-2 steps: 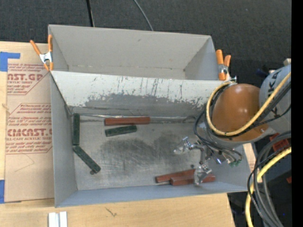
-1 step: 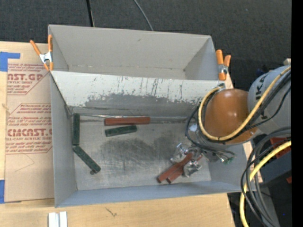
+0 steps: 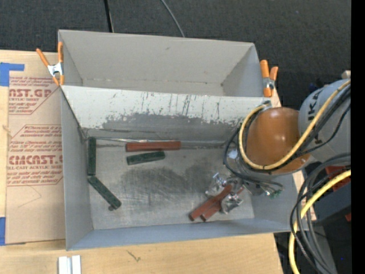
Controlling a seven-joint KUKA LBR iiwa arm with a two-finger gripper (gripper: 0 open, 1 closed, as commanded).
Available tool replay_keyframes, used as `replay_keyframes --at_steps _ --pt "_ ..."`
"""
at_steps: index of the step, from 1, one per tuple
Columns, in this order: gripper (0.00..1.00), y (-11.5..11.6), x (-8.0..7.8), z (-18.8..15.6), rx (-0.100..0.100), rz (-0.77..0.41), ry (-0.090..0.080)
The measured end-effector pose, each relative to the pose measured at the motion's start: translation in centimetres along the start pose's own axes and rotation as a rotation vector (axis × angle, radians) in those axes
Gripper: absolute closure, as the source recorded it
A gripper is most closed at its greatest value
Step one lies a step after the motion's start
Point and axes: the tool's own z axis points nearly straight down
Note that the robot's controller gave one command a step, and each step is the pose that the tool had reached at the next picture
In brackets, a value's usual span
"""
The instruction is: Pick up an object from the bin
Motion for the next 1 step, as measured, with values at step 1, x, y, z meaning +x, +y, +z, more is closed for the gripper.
replay_keyframes --at_steps 1 --pt "1.00 -0.95 -2.25 -13.85 -0.009 0.017 0.016"
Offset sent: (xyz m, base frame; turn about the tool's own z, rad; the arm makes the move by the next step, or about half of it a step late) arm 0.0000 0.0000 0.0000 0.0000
